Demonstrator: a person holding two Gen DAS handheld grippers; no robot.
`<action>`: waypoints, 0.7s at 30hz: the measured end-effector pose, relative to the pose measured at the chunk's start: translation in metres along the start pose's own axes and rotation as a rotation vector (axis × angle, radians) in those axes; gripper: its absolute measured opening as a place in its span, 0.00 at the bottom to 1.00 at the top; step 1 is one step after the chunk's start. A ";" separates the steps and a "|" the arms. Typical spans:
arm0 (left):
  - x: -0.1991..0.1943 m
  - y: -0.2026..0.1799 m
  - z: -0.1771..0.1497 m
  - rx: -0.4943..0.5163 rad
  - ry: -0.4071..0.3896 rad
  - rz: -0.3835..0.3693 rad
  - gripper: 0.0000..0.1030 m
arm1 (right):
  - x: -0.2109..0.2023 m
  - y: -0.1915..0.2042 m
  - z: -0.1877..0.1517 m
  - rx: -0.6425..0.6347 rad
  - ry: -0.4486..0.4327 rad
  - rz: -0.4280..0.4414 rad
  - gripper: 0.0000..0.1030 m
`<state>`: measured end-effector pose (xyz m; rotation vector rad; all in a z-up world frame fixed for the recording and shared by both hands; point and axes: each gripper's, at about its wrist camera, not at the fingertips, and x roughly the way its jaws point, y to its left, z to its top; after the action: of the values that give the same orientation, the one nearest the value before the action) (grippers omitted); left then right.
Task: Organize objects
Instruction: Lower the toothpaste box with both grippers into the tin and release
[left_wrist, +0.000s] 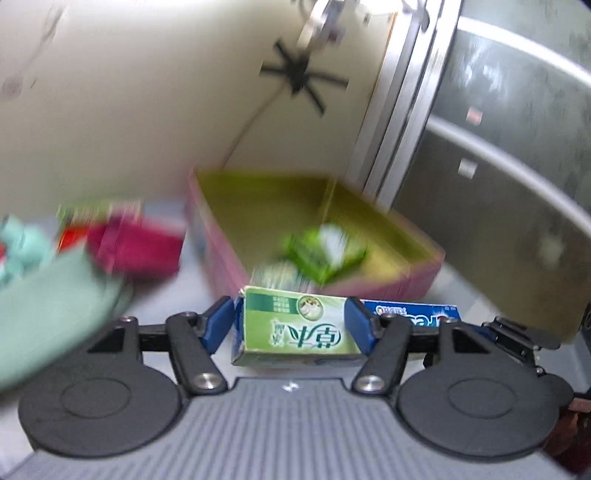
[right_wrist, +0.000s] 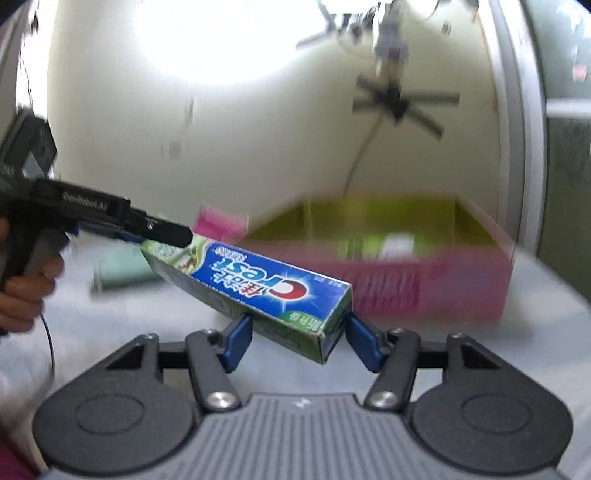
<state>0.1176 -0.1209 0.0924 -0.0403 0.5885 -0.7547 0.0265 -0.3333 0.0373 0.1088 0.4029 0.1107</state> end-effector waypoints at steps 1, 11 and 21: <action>0.010 -0.003 0.012 0.014 -0.013 0.003 0.67 | 0.003 -0.007 0.011 -0.003 -0.027 -0.011 0.56; 0.153 0.010 0.056 0.014 0.012 0.267 0.69 | 0.123 -0.070 0.068 0.017 0.026 -0.304 0.60; 0.044 0.013 -0.004 0.007 -0.047 0.165 0.71 | 0.033 -0.023 0.020 0.250 -0.132 -0.138 0.66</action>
<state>0.1489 -0.1395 0.0643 -0.0028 0.5370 -0.5939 0.0670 -0.3535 0.0402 0.3321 0.2895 -0.0836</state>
